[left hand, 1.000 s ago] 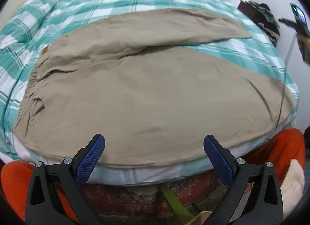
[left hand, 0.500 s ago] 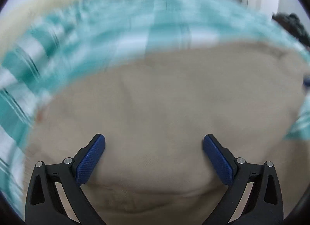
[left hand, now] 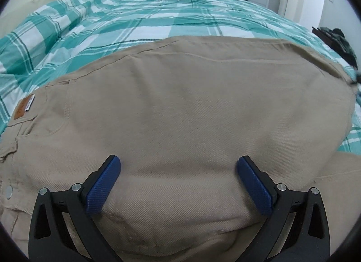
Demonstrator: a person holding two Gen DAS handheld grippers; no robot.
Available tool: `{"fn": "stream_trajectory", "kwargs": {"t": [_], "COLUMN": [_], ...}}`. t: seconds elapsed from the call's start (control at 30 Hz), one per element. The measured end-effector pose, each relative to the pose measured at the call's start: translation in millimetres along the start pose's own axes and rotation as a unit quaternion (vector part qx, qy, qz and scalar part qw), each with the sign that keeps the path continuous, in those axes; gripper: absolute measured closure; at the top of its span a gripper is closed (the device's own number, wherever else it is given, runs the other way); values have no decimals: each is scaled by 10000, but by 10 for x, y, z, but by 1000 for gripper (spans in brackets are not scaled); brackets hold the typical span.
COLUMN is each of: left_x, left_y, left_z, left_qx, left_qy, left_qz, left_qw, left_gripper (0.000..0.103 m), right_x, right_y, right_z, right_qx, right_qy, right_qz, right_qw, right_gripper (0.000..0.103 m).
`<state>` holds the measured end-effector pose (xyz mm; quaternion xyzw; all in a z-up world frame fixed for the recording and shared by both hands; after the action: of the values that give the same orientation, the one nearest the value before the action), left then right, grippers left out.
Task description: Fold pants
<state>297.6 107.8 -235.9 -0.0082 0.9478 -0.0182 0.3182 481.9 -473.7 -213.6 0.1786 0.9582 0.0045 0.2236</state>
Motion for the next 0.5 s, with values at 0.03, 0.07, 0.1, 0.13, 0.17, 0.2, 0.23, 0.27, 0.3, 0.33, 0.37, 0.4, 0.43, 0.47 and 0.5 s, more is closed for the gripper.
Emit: {"fn": "stream_trajectory", "kwargs": {"t": [0.03,0.07,0.1,0.13,0.17,0.2,0.23,0.27,0.3,0.33,0.37,0.4,0.43,0.47,0.5], "left_x": [4,5,3,1,-2,-7,-10,-16,-22,-26,-28,-33,-35,-37,-45], "left_y": [-1,-1,1,1,-1,-1,-6,-3,0,3,7,13,19,28,33], "left_z": [1,-2,1,3,1,1,-4,-4,-12,-19,-21,-27,-30,-32,-32], "left_qx": [0,-3,-6,-9,-14,-21,-30,-30,-24,-16,-9,15,43,78,107], "left_qy": [-3,-5,-3,2,9,20,33,43,54,66,73,82,89,100,131], "left_qz": [-1,0,1,1,4,9,15,15,8,0,-7,-22,-40,-67,-90], "left_qw": [10000,10000,10000,10000,10000,10000,10000,10000,10000,10000,10000,10000,9999,9999,9998], "left_gripper": [1,1,1,1,1,1,1,1,1,1,1,1,1,1,1], "right_x": [-16,-8,36,140,328,543,822,1190,1480,1820,2169,2412,2658,2774,2842], "right_y": [-418,-601,-702,-745,-704,-649,-444,-273,-140,3,85,93,26,-121,-346], "right_z": [-90,-196,-348,-530,-761,-944,-1115,-1323,-1451,-1572,-1666,-1705,-1714,-1690,-1650], "right_qx": [741,1043,1086,861,465,104,-365,-950,-1338,-1696,-1989,-2094,-2024,-1841,-1530], "right_qy": [15,-38,-168,-312,-417,-424,-364,-258,-161,-10,225,401,563,643,703], "right_qz": [108,48,-100,-264,-489,-683,-894,-1123,-1286,-1454,-1596,-1644,-1620,-1526,-1282], "right_qw": [9972,9945,9939,9954,9968,9967,9947,9888,9825,9747,9667,9631,9642,9689,9774], "right_gripper": [22,22,22,22,22,22,21,20,20,20,20,20,20,20,20]}}
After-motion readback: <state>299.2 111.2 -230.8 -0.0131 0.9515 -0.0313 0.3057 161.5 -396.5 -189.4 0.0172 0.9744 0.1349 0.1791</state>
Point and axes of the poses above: each gripper's, at about its wrist camera, not at the fingertips, and z roughly the way its jaws point, y to its left, x to its underside, the point moved 3 cm from there along z, roughly the way its jaws point, and after that the axes turned 3 degrees about x, right-handed, at the moved point
